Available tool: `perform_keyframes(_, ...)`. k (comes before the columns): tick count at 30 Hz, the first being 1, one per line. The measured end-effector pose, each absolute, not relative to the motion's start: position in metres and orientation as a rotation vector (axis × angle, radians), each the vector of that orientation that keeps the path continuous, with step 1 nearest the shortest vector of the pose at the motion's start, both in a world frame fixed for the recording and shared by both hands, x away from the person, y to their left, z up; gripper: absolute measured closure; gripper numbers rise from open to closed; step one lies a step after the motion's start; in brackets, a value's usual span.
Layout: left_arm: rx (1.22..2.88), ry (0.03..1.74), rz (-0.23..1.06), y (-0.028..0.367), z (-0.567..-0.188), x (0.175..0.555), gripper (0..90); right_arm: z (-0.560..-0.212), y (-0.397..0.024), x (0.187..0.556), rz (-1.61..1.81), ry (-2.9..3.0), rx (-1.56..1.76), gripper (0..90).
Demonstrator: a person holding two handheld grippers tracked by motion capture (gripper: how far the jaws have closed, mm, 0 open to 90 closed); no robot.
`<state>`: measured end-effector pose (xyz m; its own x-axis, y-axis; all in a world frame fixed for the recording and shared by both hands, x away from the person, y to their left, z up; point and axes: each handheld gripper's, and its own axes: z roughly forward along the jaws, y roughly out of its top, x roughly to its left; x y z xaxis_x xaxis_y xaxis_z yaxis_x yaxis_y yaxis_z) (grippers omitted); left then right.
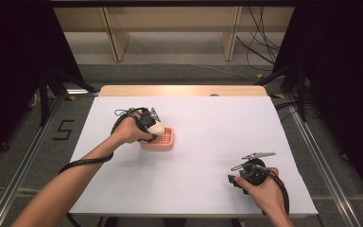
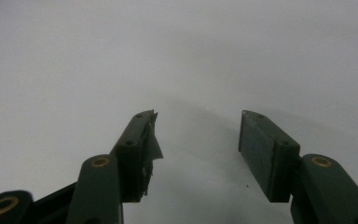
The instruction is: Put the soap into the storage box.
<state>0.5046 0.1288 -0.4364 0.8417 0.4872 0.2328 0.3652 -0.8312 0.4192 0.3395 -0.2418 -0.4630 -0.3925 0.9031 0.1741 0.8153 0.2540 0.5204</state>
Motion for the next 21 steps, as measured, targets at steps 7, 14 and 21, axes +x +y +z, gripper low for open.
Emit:
perform_keyframes(7,2.653,0.644,0.463,0.1290,-0.4379,0.5063,49.0,-0.4630,-0.2416,0.3393,0.832,2.361,1.635,46.6)
perform_keyframes(14,2.649,0.652,0.455,0.1286,-0.4384,0.5070,48.9,-0.4634,-0.2419,0.3394,0.823,2.357,1.630,46.6)
perform_keyframes(21,2.655,0.666,0.439,0.1287,-0.4383,0.5086,48.6,-0.4639,-0.2427,0.3396,0.822,2.361,1.611,46.5)
